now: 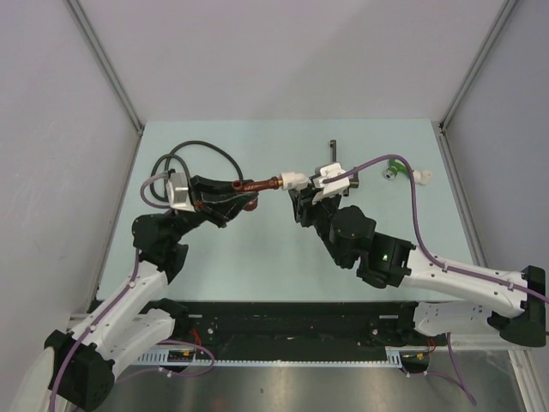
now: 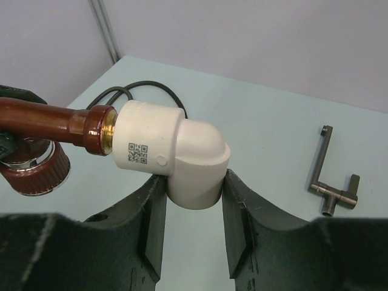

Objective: Install the water faucets

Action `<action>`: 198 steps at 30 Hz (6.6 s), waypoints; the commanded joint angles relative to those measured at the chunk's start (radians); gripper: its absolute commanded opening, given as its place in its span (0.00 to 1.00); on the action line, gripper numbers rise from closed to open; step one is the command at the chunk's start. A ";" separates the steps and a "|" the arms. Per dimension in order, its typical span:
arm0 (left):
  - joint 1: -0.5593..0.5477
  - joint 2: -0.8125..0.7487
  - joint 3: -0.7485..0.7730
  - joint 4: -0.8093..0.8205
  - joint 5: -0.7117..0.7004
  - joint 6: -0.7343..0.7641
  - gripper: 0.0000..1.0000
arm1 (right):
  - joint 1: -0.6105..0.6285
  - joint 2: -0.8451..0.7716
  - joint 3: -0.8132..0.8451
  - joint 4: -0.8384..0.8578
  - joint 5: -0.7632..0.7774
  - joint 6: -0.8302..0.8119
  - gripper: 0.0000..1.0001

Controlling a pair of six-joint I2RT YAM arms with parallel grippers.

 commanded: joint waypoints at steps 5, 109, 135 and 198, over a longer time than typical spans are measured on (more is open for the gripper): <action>-0.032 0.023 0.040 -0.054 0.170 0.094 0.00 | 0.025 -0.022 0.098 -0.085 -0.142 0.084 0.00; -0.106 -0.095 0.135 -0.923 0.442 1.212 0.00 | -0.480 -0.009 0.233 -0.527 -1.090 0.424 0.00; -0.104 -0.092 -0.029 -0.320 0.195 0.752 0.00 | -0.538 -0.071 0.232 -0.549 -1.044 0.415 0.50; 0.169 0.174 0.106 -0.359 -0.061 -0.167 0.00 | -0.710 0.497 -0.121 -0.263 -1.076 0.321 0.75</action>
